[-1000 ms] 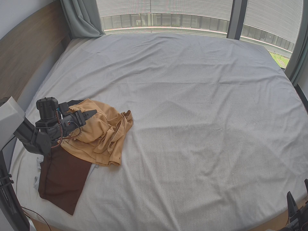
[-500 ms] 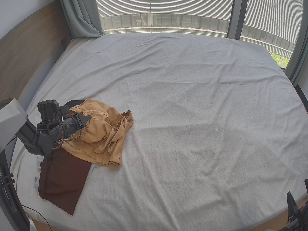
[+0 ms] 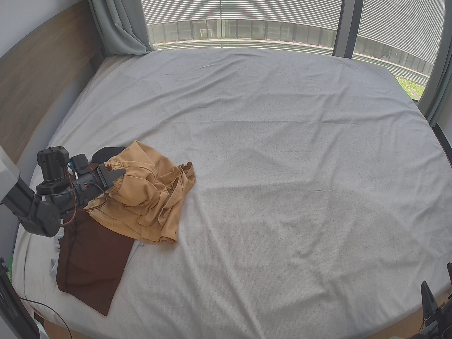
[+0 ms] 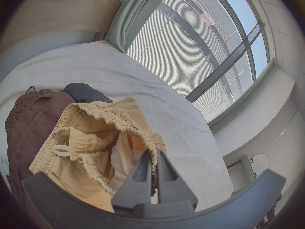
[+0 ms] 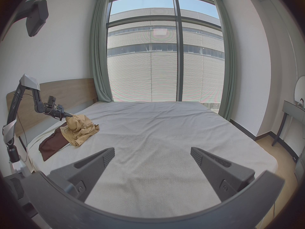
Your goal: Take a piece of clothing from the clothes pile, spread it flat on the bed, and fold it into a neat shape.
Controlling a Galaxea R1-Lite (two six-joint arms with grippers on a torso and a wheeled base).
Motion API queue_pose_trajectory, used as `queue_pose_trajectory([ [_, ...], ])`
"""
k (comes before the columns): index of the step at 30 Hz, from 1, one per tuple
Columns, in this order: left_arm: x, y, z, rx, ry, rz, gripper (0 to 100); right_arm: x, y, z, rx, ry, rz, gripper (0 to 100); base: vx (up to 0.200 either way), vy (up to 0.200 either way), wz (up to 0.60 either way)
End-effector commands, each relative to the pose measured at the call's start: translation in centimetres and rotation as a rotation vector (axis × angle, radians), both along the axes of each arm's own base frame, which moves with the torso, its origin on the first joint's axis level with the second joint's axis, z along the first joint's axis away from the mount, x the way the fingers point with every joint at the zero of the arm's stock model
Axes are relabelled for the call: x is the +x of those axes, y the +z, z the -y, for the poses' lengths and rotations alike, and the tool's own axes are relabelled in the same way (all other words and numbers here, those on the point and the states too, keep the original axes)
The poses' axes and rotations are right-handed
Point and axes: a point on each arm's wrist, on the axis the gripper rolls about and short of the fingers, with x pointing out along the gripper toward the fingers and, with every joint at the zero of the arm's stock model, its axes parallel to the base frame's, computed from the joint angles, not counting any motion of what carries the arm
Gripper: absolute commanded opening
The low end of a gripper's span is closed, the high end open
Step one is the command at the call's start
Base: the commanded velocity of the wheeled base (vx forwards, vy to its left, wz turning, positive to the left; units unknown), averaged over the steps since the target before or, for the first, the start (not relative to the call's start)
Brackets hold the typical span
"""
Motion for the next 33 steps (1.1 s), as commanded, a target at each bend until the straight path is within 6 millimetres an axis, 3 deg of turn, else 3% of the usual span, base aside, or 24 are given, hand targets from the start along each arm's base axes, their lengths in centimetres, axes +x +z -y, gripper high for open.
queue_pose_trajectory([
  [1, -2.2, 1.0, -0.1, -0.007, -0.022, 0.026, 0, 0.0, -0.5, 0.0, -0.002, 0.001, 0.000, 100, 0.000, 0.000, 0.00],
  [12, -3.5, 1.0, -1.4, -0.016, -0.046, 0.103, 0, 0.0, -0.5, 0.0, -0.002, 0.001, 0.000, 100, 0.000, 0.000, 0.00],
  [26, -6.3, 1.5, -0.6, -0.036, -0.097, 0.093, 0, 0.0, -0.5, 0.0, -0.002, 0.001, 0.000, 100, 0.000, 0.000, 0.00],
  [33, -8.2, 3.8, 0.0, -0.109, -0.094, 0.137, 0, 0.0, -0.5, 0.0, -0.002, 0.001, 0.000, 100, 0.000, 0.000, 0.00],
])
